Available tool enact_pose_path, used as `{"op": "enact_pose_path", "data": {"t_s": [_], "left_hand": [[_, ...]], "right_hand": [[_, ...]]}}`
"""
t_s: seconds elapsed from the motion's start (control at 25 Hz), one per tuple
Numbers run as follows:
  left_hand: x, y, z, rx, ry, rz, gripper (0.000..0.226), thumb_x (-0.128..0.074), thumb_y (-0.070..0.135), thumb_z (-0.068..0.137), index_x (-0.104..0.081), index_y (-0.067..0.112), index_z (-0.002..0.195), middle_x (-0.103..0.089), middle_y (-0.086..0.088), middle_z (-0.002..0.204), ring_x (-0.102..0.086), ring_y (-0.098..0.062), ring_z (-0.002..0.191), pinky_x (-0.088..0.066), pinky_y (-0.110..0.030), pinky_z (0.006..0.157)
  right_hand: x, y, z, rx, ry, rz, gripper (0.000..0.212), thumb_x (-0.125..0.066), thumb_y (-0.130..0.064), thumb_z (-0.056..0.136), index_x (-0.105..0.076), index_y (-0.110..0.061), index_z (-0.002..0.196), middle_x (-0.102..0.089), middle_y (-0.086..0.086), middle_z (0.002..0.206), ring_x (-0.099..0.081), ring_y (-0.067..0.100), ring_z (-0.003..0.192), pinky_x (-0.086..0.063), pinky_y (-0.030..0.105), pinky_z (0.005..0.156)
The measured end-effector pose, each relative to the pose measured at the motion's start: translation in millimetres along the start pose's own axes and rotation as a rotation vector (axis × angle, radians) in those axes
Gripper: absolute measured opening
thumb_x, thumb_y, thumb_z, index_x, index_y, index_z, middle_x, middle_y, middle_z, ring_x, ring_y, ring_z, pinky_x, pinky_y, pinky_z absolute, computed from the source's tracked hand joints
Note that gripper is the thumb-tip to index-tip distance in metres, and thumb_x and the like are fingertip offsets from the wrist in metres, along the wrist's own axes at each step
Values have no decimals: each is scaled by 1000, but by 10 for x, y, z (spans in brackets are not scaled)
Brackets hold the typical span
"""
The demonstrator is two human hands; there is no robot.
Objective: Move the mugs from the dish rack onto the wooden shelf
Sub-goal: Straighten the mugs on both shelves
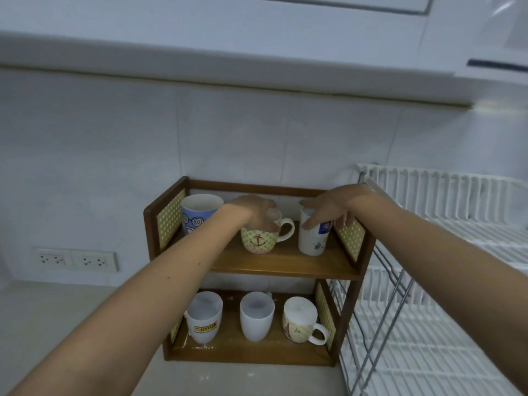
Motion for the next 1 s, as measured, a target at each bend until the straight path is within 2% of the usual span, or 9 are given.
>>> {"op": "enact_pose_path", "data": {"t_s": [0.12,0.44,0.6,0.64,0.72,0.8,0.88,0.92,1.0], "left_hand": [[28,13,24,-9,-9,37,70,-54,54,88,-33,22,147,-48,-8,145,-50,-29,124,-42,-32,88],[-20,-22,42,24,-29,32,75,-54,55,87,-26,26,150,-39,-8,152,-42,-30,133,-39,-35,96],[-81,15,-117,-24,106,-81,70,-49,50,93,-19,29,152,-25,-6,159,-28,-28,143,-28,-41,112],[-138,29,-236,-114,263,-109,63,-48,45,94,-25,26,150,-29,-6,157,-29,-26,143,-27,-40,113],[-371,36,-630,-431,627,-142,42,-52,32,93,-50,19,134,-57,-6,133,-51,-17,122,-41,-29,100],[-790,-36,-1033,-782,685,23,21,-55,23,91,-62,18,110,-67,-1,97,-58,-10,88,-46,-19,75],[-1297,-227,-1190,-914,406,288,16,-53,24,91,-64,20,102,-67,1,88,-60,-13,78,-49,-22,66],[-1493,-344,-1178,-837,239,365,20,-50,27,92,-64,21,105,-68,1,94,-63,-15,83,-52,-26,69],[-1716,-591,-1035,-433,55,339,31,-45,32,95,-57,23,121,-62,-1,119,-60,-19,108,-52,-32,85]], "right_hand": [[65,28,-57,49,-75,-17,80,-61,-31,92,-8,-36,151,-27,12,155,-67,22,99,-58,34,82],[10,-11,-119,-18,85,-78,73,-57,-50,89,-34,-8,145,-67,14,116,-70,25,95,-57,39,90],[-43,-105,-347,-127,158,-135,74,-49,-53,92,-26,-12,148,-54,15,135,-62,29,111,-52,37,94],[-89,-157,-438,-145,309,-177,72,-49,-54,92,-27,-13,147,-50,15,137,-58,31,114,-52,38,88],[-331,-331,-649,-2,872,-124,47,-51,-42,91,-49,-13,128,-60,13,118,-65,34,95,-47,37,62],[-823,-553,-930,355,1222,-9,19,-51,-31,85,-60,-16,91,-66,4,77,-64,25,58,-38,26,45],[-1397,-773,-937,657,1045,-27,18,-48,-31,85,-57,-19,75,-61,-3,58,-57,16,46,-32,19,41],[-1653,-864,-798,692,823,-79,20,-46,-32,87,-58,-19,77,-63,-1,62,-61,17,51,-35,21,43],[-1960,-932,-353,525,417,-110,24,-47,-31,89,-61,-17,103,-68,8,99,-67,26,88,-50,33,63]]}}
Point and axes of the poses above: each hand's wrist, its own z-axis towards the middle knuckle, its own x-axis out of the back of the hand, y = z × x, the point moved 3 cm from there along z, towards the middle knuckle
